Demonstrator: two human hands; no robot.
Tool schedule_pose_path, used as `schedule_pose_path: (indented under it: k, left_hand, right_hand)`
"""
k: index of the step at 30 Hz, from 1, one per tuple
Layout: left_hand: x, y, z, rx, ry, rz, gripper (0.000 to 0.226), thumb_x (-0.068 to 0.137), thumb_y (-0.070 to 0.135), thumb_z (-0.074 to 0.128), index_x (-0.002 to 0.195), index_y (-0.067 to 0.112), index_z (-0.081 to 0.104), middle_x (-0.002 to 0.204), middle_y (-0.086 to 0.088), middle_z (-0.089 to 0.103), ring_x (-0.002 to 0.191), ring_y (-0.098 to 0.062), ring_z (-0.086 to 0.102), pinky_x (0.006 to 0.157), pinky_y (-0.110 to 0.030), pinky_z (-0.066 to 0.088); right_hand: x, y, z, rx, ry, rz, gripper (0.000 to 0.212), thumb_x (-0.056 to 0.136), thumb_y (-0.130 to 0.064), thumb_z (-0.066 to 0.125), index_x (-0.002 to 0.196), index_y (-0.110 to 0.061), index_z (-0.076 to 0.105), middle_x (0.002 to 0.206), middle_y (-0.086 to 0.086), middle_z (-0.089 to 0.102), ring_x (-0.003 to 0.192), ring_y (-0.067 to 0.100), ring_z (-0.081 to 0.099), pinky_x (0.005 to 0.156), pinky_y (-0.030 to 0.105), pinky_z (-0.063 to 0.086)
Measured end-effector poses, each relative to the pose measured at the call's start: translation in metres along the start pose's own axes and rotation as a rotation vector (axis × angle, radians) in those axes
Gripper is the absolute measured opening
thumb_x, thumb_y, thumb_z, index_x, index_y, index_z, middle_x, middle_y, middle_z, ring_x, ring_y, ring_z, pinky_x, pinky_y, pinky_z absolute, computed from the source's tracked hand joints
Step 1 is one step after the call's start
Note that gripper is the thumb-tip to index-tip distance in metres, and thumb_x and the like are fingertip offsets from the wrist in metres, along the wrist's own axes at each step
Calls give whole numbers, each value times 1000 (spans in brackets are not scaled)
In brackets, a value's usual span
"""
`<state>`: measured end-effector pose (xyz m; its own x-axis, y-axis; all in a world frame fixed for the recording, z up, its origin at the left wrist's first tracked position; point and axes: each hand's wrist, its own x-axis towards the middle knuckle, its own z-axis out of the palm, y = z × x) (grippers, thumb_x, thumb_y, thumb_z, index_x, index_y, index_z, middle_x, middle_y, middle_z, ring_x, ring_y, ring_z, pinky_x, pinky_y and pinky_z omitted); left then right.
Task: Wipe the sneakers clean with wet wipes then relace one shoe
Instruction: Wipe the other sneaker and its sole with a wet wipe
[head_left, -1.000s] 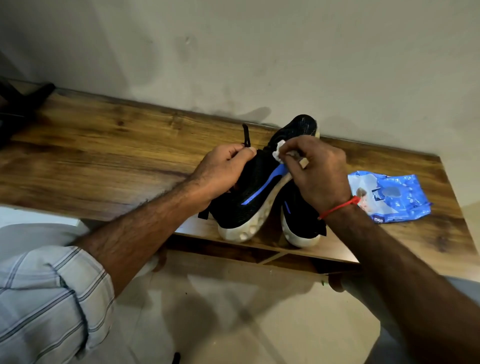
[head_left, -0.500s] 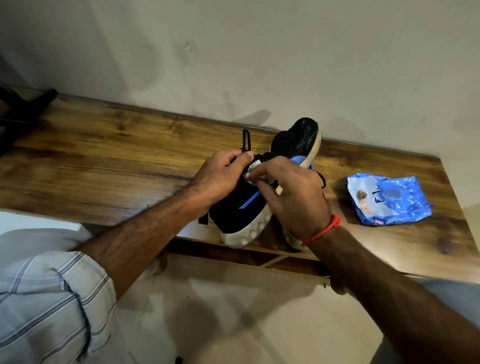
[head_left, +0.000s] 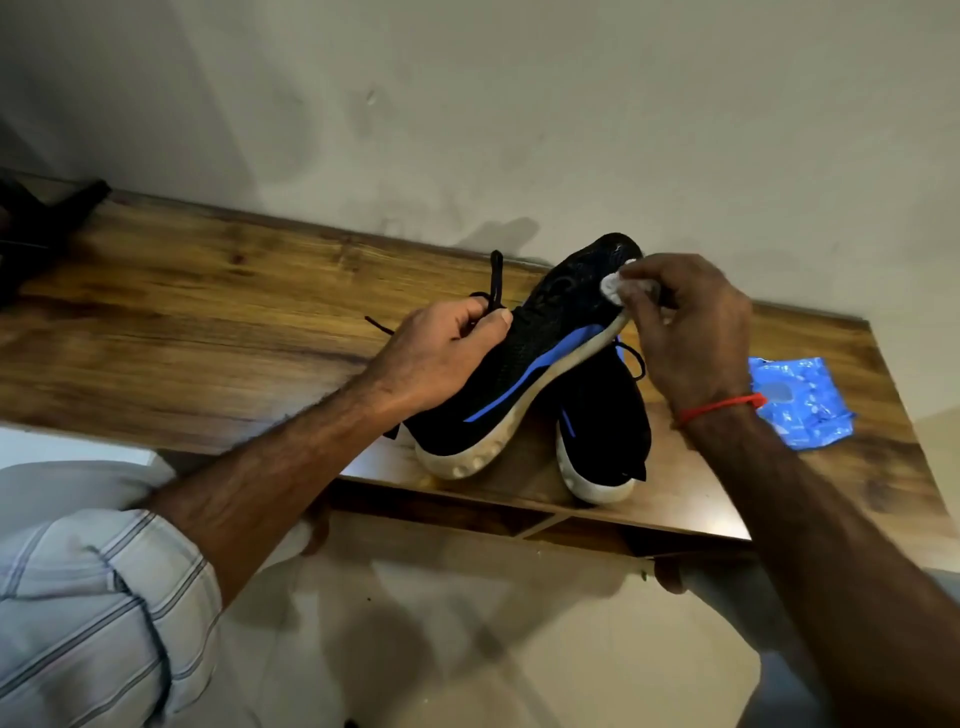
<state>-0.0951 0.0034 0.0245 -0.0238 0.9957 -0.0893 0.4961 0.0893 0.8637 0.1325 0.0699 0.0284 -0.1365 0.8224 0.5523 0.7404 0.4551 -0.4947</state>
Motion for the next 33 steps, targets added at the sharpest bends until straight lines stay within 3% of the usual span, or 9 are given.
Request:
schedule_pose_path:
  k: [3, 7, 10, 14, 16, 20, 25, 30, 33]
  left_hand:
    - [1, -1, 2, -34, 10, -46, 44, 102, 46, 52, 85, 8, 67, 72, -6, 62, 61, -20, 58, 56, -32, 40]
    - [-2, 0, -1, -84, -5, -51, 31, 98, 50, 56, 92, 25, 73, 81, 3, 75, 72, -11, 72, 62, -31, 56]
    - [-2, 1, -4, -70, -21, -47, 25, 97, 46, 61, 97, 25, 75, 83, 4, 76, 75, -10, 73, 72, -38, 61]
    - [-3, 5, -1, -42, -6, -51, 24, 97, 42, 64, 94, 22, 76, 78, 4, 76, 73, -11, 73, 70, -38, 61]
    - [-3, 4, -1, -72, 12, -67, 20, 97, 39, 64, 94, 23, 76, 76, 6, 75, 70, -8, 73, 62, -31, 61]
    - [-2, 3, -8, -56, 22, -92, 15, 97, 37, 64, 91, 25, 72, 68, 6, 71, 53, -1, 66, 42, -16, 46]
    - [-1, 4, -9, -53, 17, -112, 16, 96, 37, 65, 87, 26, 71, 72, 4, 72, 55, -6, 67, 40, -22, 46]
    - [0, 3, -14, -105, 5, -157, 15, 97, 36, 65, 90, 25, 72, 76, 6, 74, 60, -8, 68, 41, -21, 46]
    - [1, 4, -11, -102, 8, -136, 17, 97, 35, 65, 85, 25, 71, 68, 11, 71, 55, -4, 64, 39, -22, 45]
  right_hand:
    - [-22, -33, 13, 77, -152, -135, 12, 88, -8, 69, 98, -11, 75, 101, 4, 71, 93, 14, 66, 88, 15, 46]
    - [-34, -50, 20, 104, -267, -340, 14, 89, -2, 67, 100, -5, 74, 103, 7, 69, 97, 16, 64, 91, 17, 47]
    - [-8, -18, 11, -4, -148, -261, 13, 83, 2, 68, 91, -5, 75, 93, 10, 69, 87, 24, 67, 85, 18, 45]
    - [12, 10, -6, -91, -6, -103, 11, 80, 0, 72, 85, -8, 76, 84, 11, 69, 77, 24, 65, 77, 16, 42]
    - [2, -3, -2, -53, -35, -164, 13, 80, 0, 72, 87, -9, 76, 87, 8, 70, 82, 20, 65, 81, 15, 42]
    - [-27, -28, 15, -23, -284, -363, 17, 81, 4, 70, 94, -7, 75, 96, 8, 70, 92, 25, 66, 87, 30, 52]
    - [4, 2, -5, -50, -70, -172, 16, 78, 3, 71, 87, -10, 76, 85, 7, 70, 77, 24, 67, 80, 15, 41]
    - [-25, -29, 9, -1, -268, -329, 15, 84, 0, 69, 94, -8, 76, 95, 6, 72, 89, 22, 67, 86, 32, 53]
    - [1, -4, -2, -50, -120, -212, 13, 80, 0, 73, 88, -10, 76, 85, 7, 72, 78, 19, 64, 79, 19, 44]
